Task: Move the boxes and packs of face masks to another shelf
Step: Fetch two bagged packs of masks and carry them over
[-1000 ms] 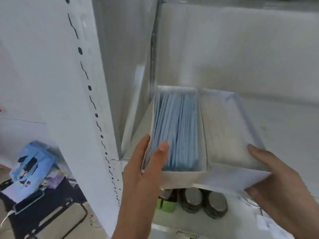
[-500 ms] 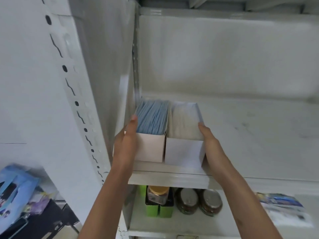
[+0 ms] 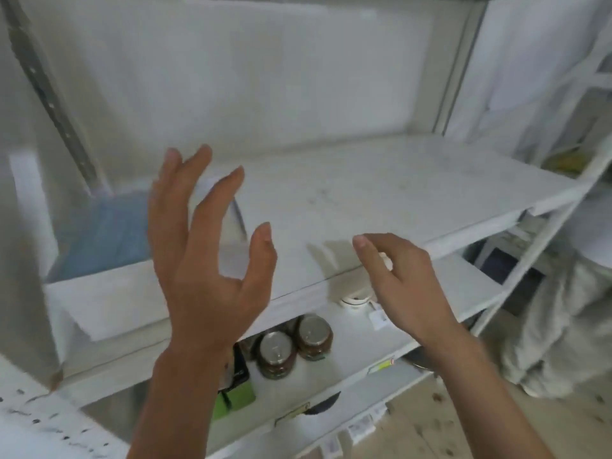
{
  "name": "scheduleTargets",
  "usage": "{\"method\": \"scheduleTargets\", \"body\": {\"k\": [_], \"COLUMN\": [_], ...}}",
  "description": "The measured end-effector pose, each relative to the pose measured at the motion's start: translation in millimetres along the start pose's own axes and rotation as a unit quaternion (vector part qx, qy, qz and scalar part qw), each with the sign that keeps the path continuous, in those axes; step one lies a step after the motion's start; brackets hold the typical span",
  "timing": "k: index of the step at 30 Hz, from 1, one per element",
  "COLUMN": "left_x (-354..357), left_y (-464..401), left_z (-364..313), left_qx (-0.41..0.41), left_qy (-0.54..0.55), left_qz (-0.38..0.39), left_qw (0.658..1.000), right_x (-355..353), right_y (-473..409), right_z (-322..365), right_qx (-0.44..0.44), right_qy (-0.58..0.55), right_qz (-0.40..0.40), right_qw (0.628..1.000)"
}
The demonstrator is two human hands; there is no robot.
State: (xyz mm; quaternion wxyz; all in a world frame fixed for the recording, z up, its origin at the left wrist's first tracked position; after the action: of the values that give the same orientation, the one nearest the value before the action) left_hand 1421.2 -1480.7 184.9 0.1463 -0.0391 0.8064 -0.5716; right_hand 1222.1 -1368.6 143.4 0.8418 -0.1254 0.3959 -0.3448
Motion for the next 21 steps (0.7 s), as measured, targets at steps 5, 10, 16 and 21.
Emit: {"method": "scheduleTargets", "body": {"k": [5,10,16,21], "left_x": [124.0,238.8,325.2,360.1], "left_y": [34.8,107.8,180.6,229.5], "left_z": [-85.9,-182.3,-287.0,-382.1], "left_qx": [0.008,0.086,0.213,0.27], "left_qy": [0.17,0.169,0.16,0.207], "left_qz": [0.237,0.475,0.571,0.588], "left_qw": [0.957,0.859,0.777,0.734], "right_x": [-100.3,-198.3,-279.1,-324.1], "right_y": [64.5,158.7,257.3,324.8], "right_z": [-69.4,-135.4,-188.3,-203.8], "right_qx": [0.092,0.265,0.423,0.514], "right_qy": [0.277,0.416,0.434,0.436], "right_qz": [-0.032,-0.021,-0.032,-0.082], "right_qw": [0.956,0.87,0.795,0.734]}}
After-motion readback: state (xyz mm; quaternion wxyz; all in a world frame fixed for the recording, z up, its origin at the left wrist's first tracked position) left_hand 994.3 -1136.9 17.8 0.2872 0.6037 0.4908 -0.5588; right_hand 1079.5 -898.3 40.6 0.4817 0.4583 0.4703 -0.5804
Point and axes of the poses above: each hand's wrist, its own y-axis away from the middle knuckle, its own x-axis out of the palm, z = x × y, the point moved 1 cm from there along -y, towards the middle knuckle, and after that the axes turned 6 degrees about -x, right-handed, at the moved point
